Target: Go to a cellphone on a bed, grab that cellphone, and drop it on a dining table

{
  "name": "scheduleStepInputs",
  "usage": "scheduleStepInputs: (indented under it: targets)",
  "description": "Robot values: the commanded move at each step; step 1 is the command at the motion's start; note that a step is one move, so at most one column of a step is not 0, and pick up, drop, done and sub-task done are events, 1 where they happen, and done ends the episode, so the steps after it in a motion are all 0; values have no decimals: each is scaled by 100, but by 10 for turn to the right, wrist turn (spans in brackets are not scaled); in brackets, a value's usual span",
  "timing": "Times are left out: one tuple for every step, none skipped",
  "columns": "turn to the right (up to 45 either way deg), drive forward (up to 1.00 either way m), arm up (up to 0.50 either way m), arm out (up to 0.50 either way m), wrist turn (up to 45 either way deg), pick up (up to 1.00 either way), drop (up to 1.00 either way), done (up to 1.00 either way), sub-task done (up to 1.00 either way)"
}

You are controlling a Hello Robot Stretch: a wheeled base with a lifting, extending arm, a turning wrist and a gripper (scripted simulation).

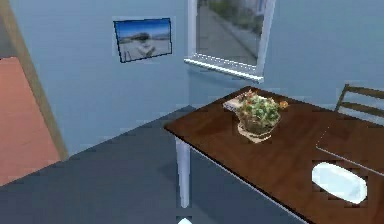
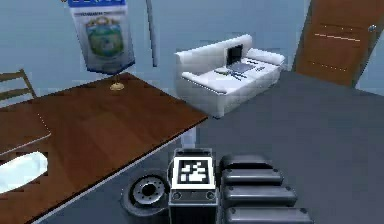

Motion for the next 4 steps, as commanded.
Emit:
scheduleStepInputs:
  targets:
    - [450, 0, 0, 0, 0, 0, 0, 0, 0]
    - [420, 0, 0, 0, 0, 0, 0, 0, 0]
    - [-450, 0, 0, 0, 0, 0, 0, 0, 0]
    - [-330, 0, 0, 0, 0, 0, 0, 0, 0]
